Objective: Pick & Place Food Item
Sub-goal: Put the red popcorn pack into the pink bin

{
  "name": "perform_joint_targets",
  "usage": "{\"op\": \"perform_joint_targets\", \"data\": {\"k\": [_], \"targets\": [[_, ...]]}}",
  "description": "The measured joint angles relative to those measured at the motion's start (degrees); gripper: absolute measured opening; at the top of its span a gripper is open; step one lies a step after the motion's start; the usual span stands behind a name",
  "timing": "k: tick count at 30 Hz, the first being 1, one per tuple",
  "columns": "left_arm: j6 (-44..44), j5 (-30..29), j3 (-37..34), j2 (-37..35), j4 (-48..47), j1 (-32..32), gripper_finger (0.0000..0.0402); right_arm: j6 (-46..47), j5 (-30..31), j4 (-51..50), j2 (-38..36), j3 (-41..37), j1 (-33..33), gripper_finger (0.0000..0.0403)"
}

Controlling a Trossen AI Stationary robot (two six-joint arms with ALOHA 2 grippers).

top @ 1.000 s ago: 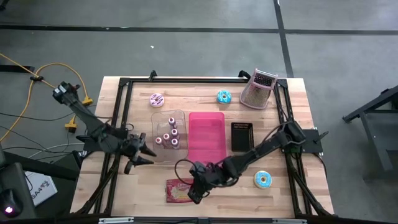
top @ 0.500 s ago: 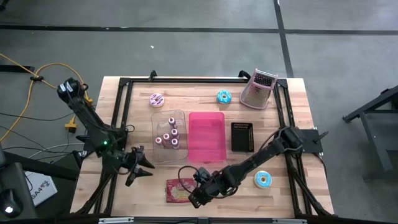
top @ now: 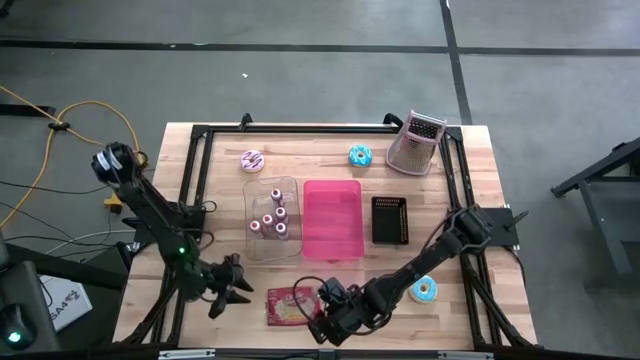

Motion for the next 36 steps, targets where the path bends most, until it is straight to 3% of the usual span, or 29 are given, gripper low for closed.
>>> {"op": "perform_joint_targets", "data": {"k": [7,11,18,22,30,36], "targets": [[0.6,-1.1,6.9,9.3,-2.1,-0.1,0.0161,-0.2,2.4,-0.6,0.0,0.0,1.0,0.0215],[-2.1,-1.9,9.1,12.9,-6.8,0.2,0.0161,-0.2,3.1,-1.5,0.0,0.0,1.7,0.0215],[-1.9,-3.1,11.8,18.7,-6.8,0.2,0.0161,2.9,4.1,-2.6,-0.2,-1.8,3.2,0.0215],[-2.0,-3.8,12.1,20.3,-7.2,0.4,0.0161,6.0,4.0,-0.7,-0.2,-5.8,3.6,0.0215],[-0.8,-3.2,12.2,20.3,-6.3,1.5,0.0161,6.3,4.2,13.7,-0.2,-13.2,2.8,0.0215],[-0.2,-2.2,12.2,20.3,-7.2,3.0,0.0161,6.0,3.9,15.3,-0.1,-14.7,1.6,0.0215]]}}
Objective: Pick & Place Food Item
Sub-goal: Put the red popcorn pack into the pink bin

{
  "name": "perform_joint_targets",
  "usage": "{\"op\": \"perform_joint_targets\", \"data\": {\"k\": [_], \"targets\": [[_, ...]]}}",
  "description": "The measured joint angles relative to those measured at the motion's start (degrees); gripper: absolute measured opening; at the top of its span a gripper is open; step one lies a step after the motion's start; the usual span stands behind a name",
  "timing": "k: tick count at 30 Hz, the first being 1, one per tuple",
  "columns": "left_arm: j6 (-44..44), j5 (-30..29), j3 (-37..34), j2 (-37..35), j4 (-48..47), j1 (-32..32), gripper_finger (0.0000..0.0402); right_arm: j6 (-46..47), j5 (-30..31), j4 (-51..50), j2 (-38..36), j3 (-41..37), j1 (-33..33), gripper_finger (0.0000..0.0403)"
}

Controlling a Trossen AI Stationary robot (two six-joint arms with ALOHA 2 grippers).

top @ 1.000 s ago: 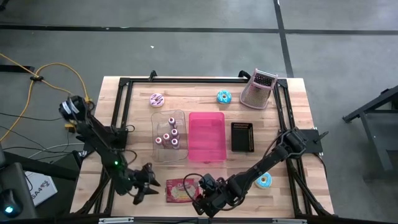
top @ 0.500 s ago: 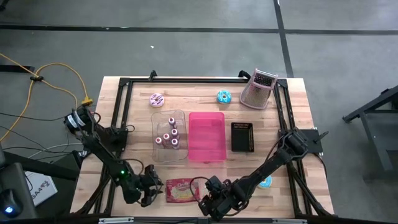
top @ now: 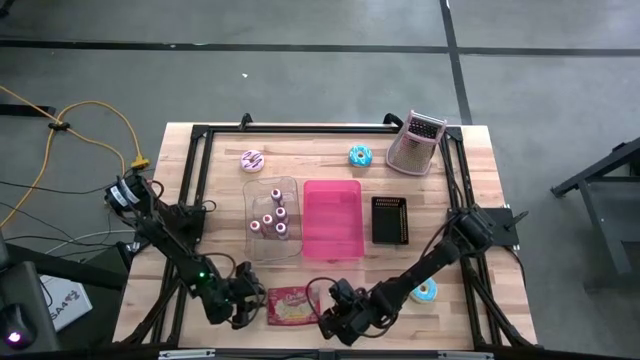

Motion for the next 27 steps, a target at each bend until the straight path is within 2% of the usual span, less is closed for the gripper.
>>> {"op": "perform_joint_targets", "data": {"k": [12,27], "targets": [[2.0,1.6,0.0,0.0,-1.3,1.0,0.0161,0.1,0.0,0.5,0.0,-0.1,-0.8,0.0215],[5.5,1.3,0.0,0.0,-1.8,2.8,0.0161,5.5,-0.2,1.7,0.2,-0.1,-0.9,0.0215]]}}
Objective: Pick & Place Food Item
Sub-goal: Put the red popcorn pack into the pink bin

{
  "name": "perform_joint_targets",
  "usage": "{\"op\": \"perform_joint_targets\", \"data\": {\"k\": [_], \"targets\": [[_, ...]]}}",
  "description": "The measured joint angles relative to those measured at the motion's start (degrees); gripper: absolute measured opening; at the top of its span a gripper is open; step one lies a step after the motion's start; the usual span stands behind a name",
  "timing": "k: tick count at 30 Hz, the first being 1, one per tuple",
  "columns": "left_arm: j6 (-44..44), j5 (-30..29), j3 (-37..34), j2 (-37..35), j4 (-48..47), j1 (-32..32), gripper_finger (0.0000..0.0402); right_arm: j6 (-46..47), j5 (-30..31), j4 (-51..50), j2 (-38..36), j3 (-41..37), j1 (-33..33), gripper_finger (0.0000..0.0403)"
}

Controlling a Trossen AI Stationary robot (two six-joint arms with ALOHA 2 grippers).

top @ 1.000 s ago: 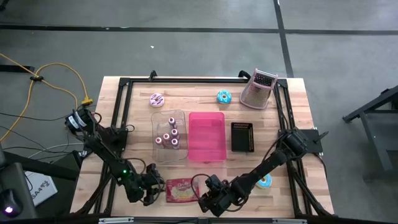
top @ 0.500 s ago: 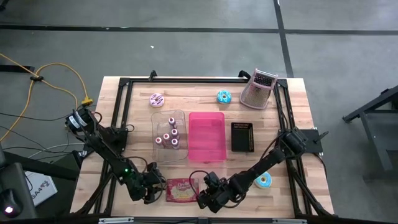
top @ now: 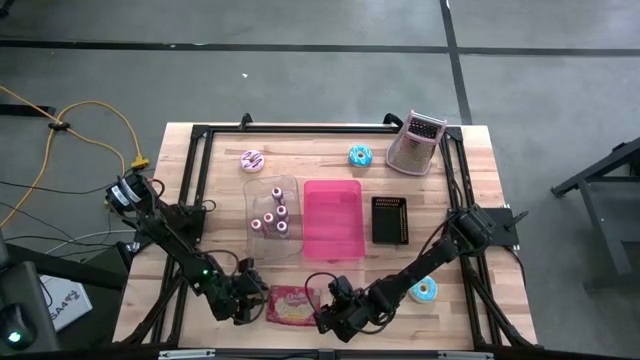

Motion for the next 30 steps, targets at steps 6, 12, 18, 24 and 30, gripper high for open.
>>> {"op": "perform_joint_targets", "data": {"k": [6,12,18,24,30], "targets": [[-0.2,-0.1,0.0,0.0,0.1,0.1,0.0161,1.7,-1.1,4.3,2.6,0.2,0.0,0.0215],[-0.2,-0.5,-0.1,1.2,2.6,0.1,0.0161,1.5,0.6,5.8,3.1,0.1,0.1,0.0215],[0.1,-0.9,-0.1,3.8,7.6,-0.2,0.0161,1.5,1.3,6.4,3.2,0.1,0.0,0.0215],[0.4,-0.6,-0.1,4.3,9.7,-0.4,0.0161,0.9,4.1,7.5,3.4,0.0,0.0,0.0215],[0.4,-0.4,-0.1,4.3,9.7,-0.4,0.0161,0.0,6.4,8.5,3.4,-0.1,0.2,0.0215]]}}
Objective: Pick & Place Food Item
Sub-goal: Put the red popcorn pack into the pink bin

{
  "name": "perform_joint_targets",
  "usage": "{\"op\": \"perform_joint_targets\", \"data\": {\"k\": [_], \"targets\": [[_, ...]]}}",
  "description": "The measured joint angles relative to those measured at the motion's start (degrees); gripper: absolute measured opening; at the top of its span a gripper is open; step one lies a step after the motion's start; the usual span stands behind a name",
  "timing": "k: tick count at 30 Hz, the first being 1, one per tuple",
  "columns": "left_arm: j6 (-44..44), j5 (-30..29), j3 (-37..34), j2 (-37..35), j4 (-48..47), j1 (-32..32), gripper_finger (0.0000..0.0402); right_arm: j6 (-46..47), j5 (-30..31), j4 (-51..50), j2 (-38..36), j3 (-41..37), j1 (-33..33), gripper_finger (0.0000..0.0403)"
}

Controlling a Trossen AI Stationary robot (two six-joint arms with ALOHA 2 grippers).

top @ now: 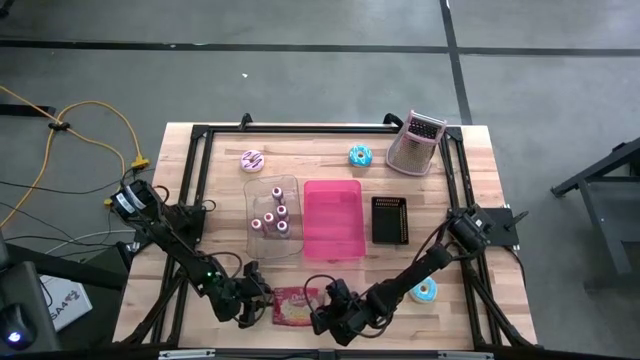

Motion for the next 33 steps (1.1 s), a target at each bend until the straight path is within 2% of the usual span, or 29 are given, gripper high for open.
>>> {"op": "perform_joint_targets", "data": {"k": [6,15,24,33], "targets": [[0.0,0.2,0.0,0.0,0.0,0.0,0.0161,-0.3,-0.7,-0.1,0.0,0.0,0.0,0.0198],[-0.1,0.3,0.0,0.0,0.0,0.0,0.0161,-1.6,-2.2,0.3,0.0,0.0,0.0,0.0095],[-0.1,0.4,0.0,0.0,0.0,0.0,0.0161,-5.9,-2.2,1.1,0.0,0.0,0.0,0.0013],[0.0,0.4,0.0,0.0,0.0,0.0,0.0161,-9.0,-2.5,3.5,0.0,0.0,0.0,0.0003]]}}
